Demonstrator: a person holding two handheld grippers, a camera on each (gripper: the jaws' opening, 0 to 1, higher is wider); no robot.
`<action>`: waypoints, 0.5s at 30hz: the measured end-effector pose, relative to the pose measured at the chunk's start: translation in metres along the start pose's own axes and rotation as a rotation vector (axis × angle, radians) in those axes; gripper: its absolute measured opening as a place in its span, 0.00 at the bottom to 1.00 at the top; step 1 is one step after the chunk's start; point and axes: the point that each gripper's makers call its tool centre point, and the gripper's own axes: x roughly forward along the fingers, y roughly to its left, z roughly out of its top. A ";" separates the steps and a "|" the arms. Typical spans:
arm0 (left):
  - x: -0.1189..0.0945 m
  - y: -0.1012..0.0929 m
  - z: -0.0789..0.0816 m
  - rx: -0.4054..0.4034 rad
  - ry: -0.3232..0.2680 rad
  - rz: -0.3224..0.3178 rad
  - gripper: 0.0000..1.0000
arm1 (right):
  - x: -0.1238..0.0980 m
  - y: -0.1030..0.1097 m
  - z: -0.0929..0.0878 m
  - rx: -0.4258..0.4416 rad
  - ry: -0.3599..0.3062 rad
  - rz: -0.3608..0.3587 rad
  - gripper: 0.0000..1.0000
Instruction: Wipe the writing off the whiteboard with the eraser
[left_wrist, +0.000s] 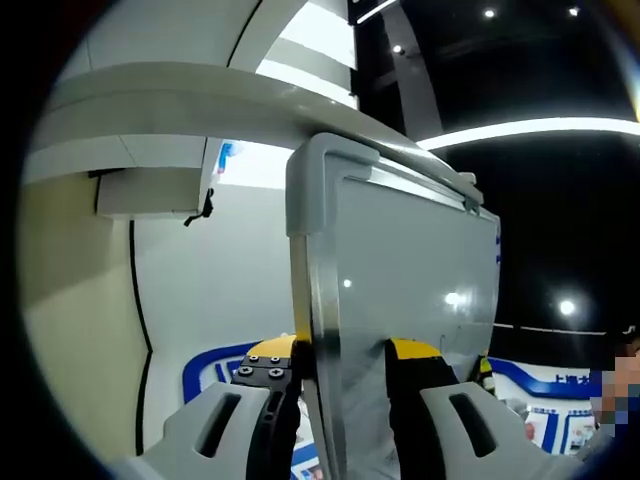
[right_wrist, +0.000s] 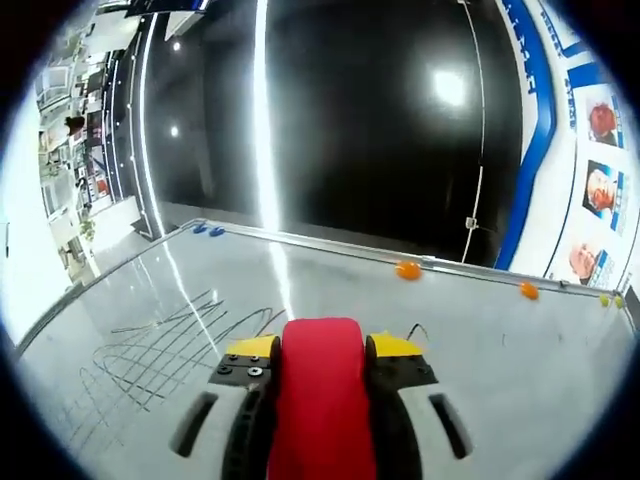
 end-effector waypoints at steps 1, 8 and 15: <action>0.000 0.000 0.000 0.001 -0.001 0.000 0.36 | 0.000 0.001 0.000 -0.006 0.007 0.006 0.29; -0.001 -0.002 -0.002 0.001 -0.003 0.000 0.36 | -0.004 0.002 -0.004 -0.019 0.067 0.052 0.30; -0.001 -0.003 -0.003 0.004 -0.005 -0.002 0.36 | -0.009 0.003 -0.010 -0.071 0.093 0.090 0.28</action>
